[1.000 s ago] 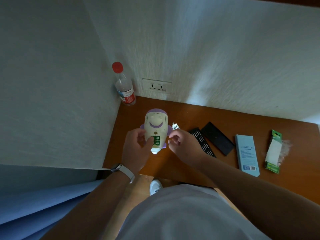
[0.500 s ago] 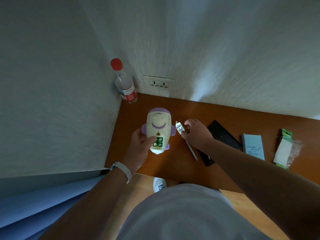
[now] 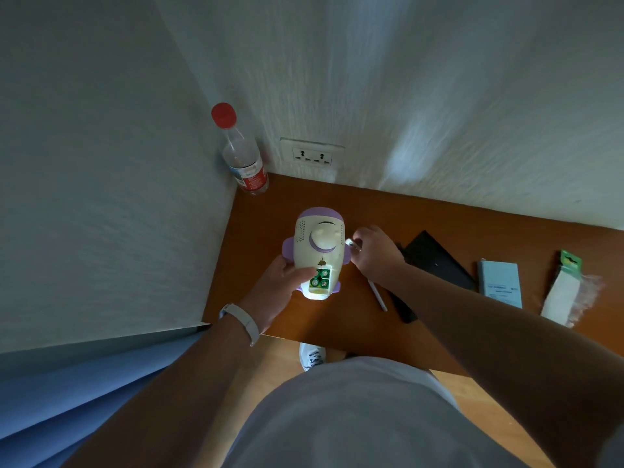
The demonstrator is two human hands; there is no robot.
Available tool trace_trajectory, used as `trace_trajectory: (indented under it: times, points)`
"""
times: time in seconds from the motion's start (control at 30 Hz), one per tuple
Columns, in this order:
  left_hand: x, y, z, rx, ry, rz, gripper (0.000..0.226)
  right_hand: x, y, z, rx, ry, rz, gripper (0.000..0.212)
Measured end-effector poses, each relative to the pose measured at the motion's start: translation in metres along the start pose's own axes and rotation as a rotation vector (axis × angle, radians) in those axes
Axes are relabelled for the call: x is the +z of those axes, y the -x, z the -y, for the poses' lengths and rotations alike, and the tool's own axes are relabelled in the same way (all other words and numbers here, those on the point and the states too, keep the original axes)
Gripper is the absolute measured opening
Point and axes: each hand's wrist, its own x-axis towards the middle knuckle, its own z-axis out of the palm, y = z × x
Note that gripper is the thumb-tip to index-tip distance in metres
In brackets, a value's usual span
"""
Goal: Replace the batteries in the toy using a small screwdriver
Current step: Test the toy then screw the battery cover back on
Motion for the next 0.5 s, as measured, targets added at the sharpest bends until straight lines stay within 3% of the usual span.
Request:
trace_trajectory:
  times: [0.2,0.33,0.5]
  points:
    - [0.002,0.002,0.000,0.040,0.007,-0.072,0.065,-0.016,0.027,0.001,0.079,-0.183,0.052,0.012]
    - [0.004,0.006,-0.002,0.005,0.085,-0.193,0.032,-0.023,0.046,0.004,0.121,-0.274,0.014,0.012]
    - [0.008,0.015,-0.014,-0.005,0.233,-0.256,0.016,-0.033,0.071,0.013,0.060,-0.378,-0.031,0.011]
